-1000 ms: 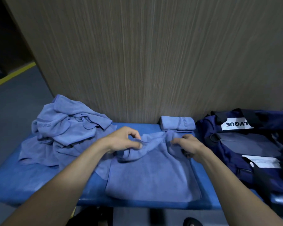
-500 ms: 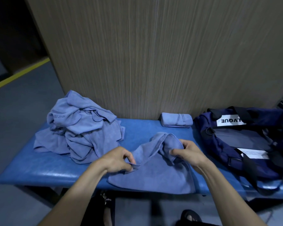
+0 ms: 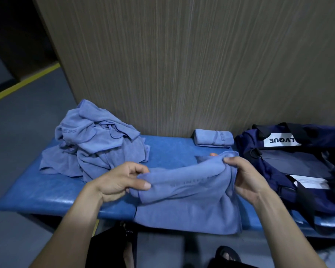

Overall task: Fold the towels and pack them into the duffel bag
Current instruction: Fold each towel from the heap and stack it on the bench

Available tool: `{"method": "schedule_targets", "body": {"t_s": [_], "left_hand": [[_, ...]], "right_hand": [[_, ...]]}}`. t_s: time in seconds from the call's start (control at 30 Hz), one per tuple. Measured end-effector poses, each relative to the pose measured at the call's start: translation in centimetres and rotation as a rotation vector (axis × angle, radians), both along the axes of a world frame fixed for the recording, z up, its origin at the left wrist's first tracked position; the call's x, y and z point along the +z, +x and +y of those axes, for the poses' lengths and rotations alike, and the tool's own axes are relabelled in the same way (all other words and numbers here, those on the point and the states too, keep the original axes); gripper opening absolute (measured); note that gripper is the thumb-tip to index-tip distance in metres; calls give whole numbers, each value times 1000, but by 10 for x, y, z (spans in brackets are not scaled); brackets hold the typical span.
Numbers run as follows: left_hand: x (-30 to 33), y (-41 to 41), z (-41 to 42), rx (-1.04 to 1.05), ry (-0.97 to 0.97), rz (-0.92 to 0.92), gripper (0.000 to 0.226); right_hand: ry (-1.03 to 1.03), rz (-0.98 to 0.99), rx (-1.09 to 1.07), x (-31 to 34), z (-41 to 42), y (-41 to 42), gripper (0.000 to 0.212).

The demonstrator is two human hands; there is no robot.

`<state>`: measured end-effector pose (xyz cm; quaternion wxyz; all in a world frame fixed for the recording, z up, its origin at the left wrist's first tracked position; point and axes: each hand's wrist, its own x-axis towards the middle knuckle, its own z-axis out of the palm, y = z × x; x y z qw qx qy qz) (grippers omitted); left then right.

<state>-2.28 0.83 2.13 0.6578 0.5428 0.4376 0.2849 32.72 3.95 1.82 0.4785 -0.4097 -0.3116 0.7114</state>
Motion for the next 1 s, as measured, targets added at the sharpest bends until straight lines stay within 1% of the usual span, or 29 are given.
{"method": "schedule_targets", "body": {"t_s": [0.03, 0.07, 0.13, 0.17, 0.2, 0.27, 0.37, 0.43, 0.5, 0.57, 0.6, 0.63, 0.67, 0.7, 0.73, 0.77, 0.8, 0.87, 0.9, 0.93, 1.0], "left_hand": [[-3, -1, 3, 21, 10, 51, 19], [-8, 0, 5, 14, 25, 172, 19], [-19, 9, 8, -75, 34, 453, 17], [-24, 13, 9, -105, 32, 527, 16], [-29, 16, 10, -103, 33, 550, 15], [-31, 16, 13, -75, 38, 525, 12], [-29, 19, 14, -100, 77, 513, 15], [-29, 21, 14, -122, 121, 545, 21], [-29, 21, 15, -116, 138, 554, 25], [-28, 17, 15, -107, 121, 533, 24], [-28, 15, 14, -109, 116, 525, 23], [-28, 14, 14, -109, 115, 521, 22], [-27, 13, 14, -107, 115, 519, 22], [-27, 12, 13, -104, 116, 517, 22], [-27, 11, 13, -104, 120, 517, 22], [-26, 11, 13, -109, 120, 517, 22], [-26, 10, 13, -113, 120, 520, 22], [-27, 9, 12, -117, 117, 518, 22], [-27, 9, 12, -116, 116, 515, 24], [-27, 9, 12, -115, 115, 512, 26], [-28, 8, 11, -110, 114, 511, 29]], "right_hand": [[-12, -134, -22, -7, 2, 4, 33], [-42, -350, -27, -13, 0, 5, 31], [-88, -848, 30, -28, 1, 8, 31], [-91, -1024, 63, -31, 2, 9, 25], [-80, -1139, 86, -31, 3, 10, 20], [-32, -1289, 122, -25, 5, 12, 22], [127, -1353, 110, -26, 8, 9, 23], [252, -1377, 29, -30, 9, 1, 27], [327, -1334, -71, -30, 12, -6, 25], [329, -1213, -120, -32, 18, -12, 20], [317, -1128, -118, -33, 22, -15, 20], [285, -1007, -110, -34, 25, -18, 25], [247, -854, -89, -34, 27, -21, 34], [197, -744, -59, -35, 30, -25, 42], [162, -709, -32, -38, 32, -29, 45], [153, -759, -8, -41, 35, -33, 44], [161, -855, 14, -44, 37, -39, 41], [218, -1120, 33, -52, 40, -48, 32], [252, -1241, 33, -54, 41, -51, 24], [278, -1347, 30, -54, 41, -55, 16], [302, -1510, 44, -51, 41, -60, 9]]}}
